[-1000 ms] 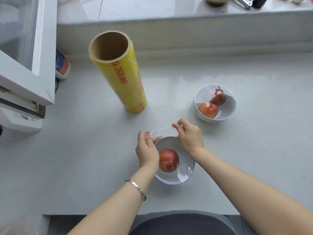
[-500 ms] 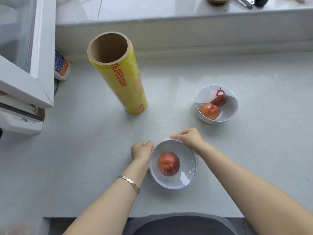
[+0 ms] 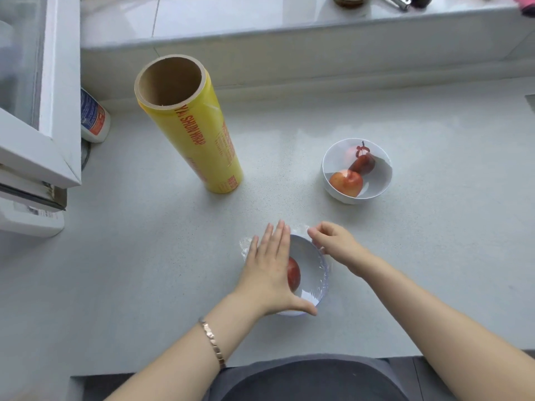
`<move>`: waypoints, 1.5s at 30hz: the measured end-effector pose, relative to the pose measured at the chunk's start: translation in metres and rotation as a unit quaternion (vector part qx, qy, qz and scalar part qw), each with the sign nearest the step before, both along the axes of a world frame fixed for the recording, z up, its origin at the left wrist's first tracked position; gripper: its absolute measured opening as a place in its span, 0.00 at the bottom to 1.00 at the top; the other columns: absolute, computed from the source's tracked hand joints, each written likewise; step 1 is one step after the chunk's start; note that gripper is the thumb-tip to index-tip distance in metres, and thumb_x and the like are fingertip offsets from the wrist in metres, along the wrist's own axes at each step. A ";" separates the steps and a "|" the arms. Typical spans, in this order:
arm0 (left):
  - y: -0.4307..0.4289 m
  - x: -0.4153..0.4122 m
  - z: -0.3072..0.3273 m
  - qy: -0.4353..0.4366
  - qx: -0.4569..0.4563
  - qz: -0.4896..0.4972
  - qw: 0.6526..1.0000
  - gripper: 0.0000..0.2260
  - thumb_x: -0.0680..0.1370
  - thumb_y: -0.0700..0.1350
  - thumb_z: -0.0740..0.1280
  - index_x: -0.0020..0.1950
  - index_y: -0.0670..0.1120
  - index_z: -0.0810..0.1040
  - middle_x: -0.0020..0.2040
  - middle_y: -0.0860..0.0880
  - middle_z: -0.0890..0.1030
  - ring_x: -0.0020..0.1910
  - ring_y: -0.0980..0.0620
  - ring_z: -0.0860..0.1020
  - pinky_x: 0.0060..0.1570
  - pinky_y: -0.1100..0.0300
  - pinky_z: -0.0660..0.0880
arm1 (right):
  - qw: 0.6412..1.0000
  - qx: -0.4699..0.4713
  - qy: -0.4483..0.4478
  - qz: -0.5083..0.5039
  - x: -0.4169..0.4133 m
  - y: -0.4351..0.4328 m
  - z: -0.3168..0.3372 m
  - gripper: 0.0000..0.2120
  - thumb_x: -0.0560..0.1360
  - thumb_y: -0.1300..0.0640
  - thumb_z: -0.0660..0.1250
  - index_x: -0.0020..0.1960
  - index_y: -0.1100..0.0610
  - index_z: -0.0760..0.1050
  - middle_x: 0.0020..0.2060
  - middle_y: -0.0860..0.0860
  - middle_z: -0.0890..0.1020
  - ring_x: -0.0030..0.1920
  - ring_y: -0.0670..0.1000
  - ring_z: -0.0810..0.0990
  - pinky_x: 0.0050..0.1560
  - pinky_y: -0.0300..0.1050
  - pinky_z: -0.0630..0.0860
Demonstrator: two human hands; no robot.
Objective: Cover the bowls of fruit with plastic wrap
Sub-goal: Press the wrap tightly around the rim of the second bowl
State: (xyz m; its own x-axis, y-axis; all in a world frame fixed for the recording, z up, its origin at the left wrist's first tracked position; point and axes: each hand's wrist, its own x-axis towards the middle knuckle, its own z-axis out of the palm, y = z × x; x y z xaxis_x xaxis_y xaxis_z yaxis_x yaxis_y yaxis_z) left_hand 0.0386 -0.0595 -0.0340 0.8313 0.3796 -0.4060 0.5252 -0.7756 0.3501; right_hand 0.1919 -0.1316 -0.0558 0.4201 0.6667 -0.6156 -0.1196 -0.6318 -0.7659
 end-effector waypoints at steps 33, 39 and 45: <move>-0.009 -0.002 0.002 0.063 -0.016 0.271 0.960 0.64 0.57 0.71 0.71 0.74 0.41 0.35 0.76 0.45 0.39 0.75 0.45 0.36 0.73 0.48 0.41 | 0.987 -0.044 0.151 -0.042 -0.008 -0.012 -0.019 0.19 0.77 0.43 0.56 0.43 0.56 0.76 0.42 0.52 0.81 0.43 0.49 0.80 0.50 0.42 0.76; 0.016 -0.021 0.004 0.059 0.005 0.035 0.998 0.64 0.57 0.66 0.74 0.73 0.49 0.29 0.75 0.52 0.31 0.73 0.51 0.30 0.71 0.48 0.35 | 0.987 -0.032 0.153 -0.047 -0.018 0.003 -0.021 0.12 0.78 0.49 0.60 0.43 0.58 0.71 0.33 0.52 0.72 0.32 0.47 0.69 0.34 0.36 0.67; 0.022 -0.013 0.000 0.081 0.054 -0.060 0.993 0.64 0.57 0.69 0.72 0.70 0.52 0.25 0.75 0.45 0.31 0.72 0.45 0.28 0.70 0.44 0.31 | 0.994 -0.007 0.059 -0.091 -0.024 0.005 -0.019 0.14 0.79 0.54 0.57 0.35 0.54 0.67 0.30 0.48 0.72 0.31 0.46 0.68 0.35 0.39 0.65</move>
State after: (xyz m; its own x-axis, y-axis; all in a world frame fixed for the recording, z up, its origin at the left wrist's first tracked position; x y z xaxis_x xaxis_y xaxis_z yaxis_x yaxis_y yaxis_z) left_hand 0.0254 -0.0379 -0.0345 0.8006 0.3299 -0.5002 0.4692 -0.8644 0.1807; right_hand 0.1680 -0.1266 -0.0746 0.4574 0.5776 -0.6761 -0.3211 -0.6018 -0.7313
